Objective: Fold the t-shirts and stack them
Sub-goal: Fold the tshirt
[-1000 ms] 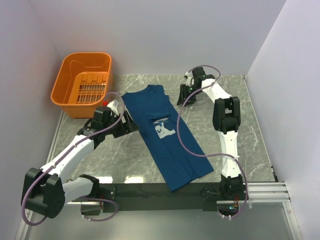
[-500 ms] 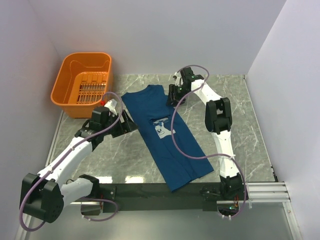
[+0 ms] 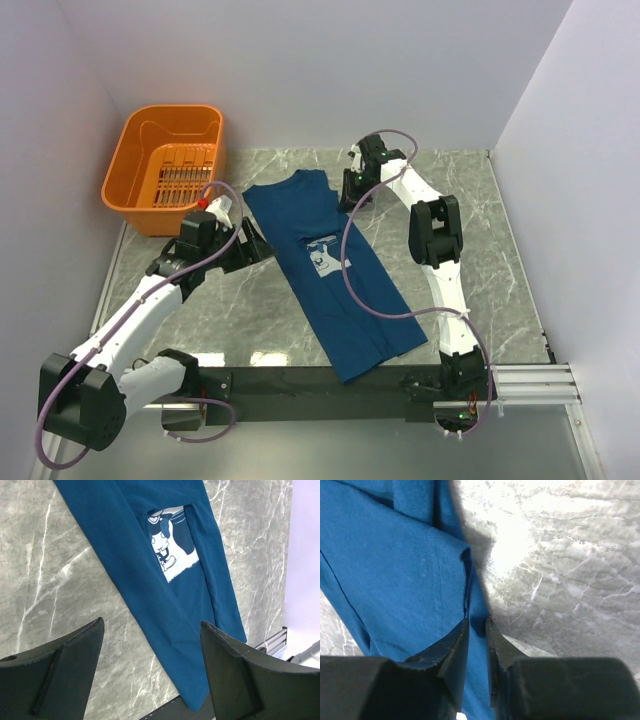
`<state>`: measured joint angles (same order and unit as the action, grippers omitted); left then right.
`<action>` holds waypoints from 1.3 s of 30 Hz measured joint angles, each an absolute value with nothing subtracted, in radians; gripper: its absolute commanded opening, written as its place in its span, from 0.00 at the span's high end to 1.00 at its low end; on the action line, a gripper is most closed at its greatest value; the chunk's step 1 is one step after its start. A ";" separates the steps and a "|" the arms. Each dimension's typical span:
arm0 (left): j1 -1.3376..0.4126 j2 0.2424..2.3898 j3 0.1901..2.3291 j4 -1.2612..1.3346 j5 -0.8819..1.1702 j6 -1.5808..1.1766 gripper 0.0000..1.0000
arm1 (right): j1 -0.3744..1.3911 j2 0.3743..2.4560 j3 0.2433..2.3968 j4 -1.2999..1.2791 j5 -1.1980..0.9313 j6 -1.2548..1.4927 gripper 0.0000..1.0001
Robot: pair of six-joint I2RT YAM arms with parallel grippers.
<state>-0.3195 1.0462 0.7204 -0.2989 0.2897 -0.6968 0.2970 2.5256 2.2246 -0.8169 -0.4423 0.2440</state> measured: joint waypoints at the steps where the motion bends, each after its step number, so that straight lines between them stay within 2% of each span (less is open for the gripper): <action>1: -0.319 1.045 0.720 -0.299 0.290 -0.697 0.17 | 0.297 2.526 2.225 -0.817 -0.442 0.245 0.77; 6: -0.319 1.042 0.720 -0.301 0.290 -0.697 0.17 | 0.297 2.527 2.225 -0.817 -0.447 0.244 0.84; 8: -0.319 1.042 0.720 -0.301 0.290 -0.698 0.17 | 0.297 2.528 2.225 -0.818 -0.451 0.243 0.94; 10: -0.319 1.042 0.720 -0.301 0.290 -0.698 0.17 | 0.293 2.528 2.225 -0.818 -0.454 0.242 1.00; 22: -0.319 1.042 0.720 -0.300 0.290 -0.698 0.17 | 0.222 2.528 2.211 -0.813 -0.496 0.254 1.00; 39: -0.320 1.086 0.720 -0.292 0.302 -0.694 0.17 | -0.014 2.467 2.069 -0.722 -0.501 0.362 1.00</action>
